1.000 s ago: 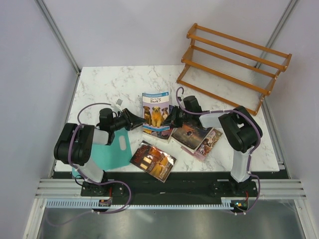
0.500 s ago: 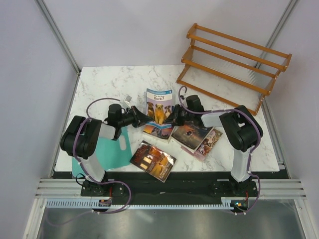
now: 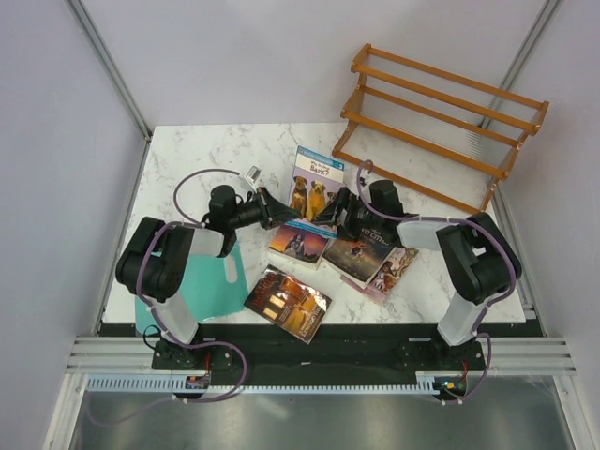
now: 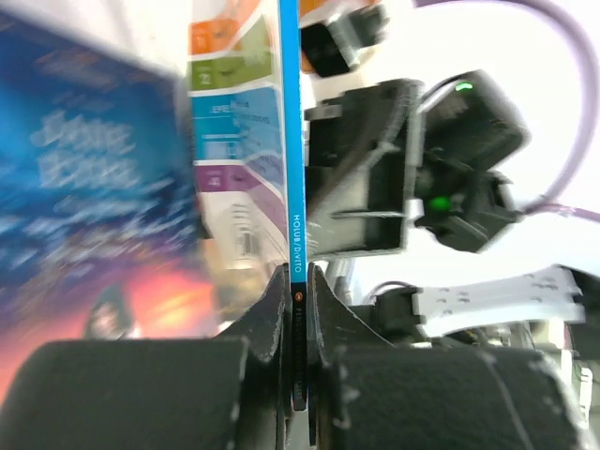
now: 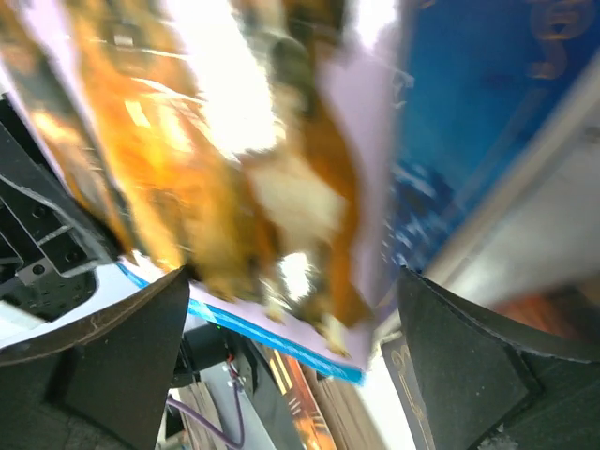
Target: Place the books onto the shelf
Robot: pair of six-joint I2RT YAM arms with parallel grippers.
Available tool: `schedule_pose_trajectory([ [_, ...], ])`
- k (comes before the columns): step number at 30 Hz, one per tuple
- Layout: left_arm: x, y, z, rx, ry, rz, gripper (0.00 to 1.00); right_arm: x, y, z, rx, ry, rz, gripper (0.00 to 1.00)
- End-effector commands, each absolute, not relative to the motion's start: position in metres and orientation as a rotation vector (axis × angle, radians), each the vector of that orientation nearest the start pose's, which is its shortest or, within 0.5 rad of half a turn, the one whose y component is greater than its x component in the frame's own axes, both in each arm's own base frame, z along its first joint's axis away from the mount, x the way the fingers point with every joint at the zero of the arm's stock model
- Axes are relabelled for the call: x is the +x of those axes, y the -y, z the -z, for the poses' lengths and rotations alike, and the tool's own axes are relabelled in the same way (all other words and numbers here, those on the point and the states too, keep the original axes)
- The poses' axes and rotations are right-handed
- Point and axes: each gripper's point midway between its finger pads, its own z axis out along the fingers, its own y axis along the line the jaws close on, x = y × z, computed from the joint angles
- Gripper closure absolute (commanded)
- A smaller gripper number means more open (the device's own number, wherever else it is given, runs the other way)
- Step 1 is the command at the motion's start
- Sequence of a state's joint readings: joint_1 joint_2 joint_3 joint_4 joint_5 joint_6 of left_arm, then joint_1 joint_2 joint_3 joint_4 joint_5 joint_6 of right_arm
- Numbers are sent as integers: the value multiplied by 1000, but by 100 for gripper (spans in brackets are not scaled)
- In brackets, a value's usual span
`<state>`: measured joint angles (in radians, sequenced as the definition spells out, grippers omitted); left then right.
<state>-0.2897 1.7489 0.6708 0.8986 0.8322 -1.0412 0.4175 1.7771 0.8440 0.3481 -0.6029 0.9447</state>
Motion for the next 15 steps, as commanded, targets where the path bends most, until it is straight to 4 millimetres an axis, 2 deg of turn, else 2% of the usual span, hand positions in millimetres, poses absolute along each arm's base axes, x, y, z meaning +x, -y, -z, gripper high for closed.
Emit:
schedule_pose_trajectory([
  [1, 336, 272, -211, 125, -1737, 1846, 98, 338, -258, -93, 335, -2333, -1328, 2],
  [3, 337, 274, -225, 133, -1660, 1925, 98, 339, -253, -101, 340, -2303, -1321, 2],
  [4, 336, 274, -228, 136, -1641, 1950, 98, 341, -250, -112, 334, -2270, -1327, 2],
  [6, 337, 275, -235, 156, -1605, 1989, 98, 341, -246, -119, 358, -2238, -1343, 2],
  [7, 336, 275, -237, 158, -1592, 2011, 98, 343, -247, -131, 340, -2186, -1365, 2],
  [9, 336, 276, -239, 167, -1587, 2015, 98, 345, -247, -141, 347, -2127, -1408, 2],
  [15, 339, 276, -243, 175, -1573, 2009, 98, 340, -252, -157, 377, -2008, -1555, 2],
])
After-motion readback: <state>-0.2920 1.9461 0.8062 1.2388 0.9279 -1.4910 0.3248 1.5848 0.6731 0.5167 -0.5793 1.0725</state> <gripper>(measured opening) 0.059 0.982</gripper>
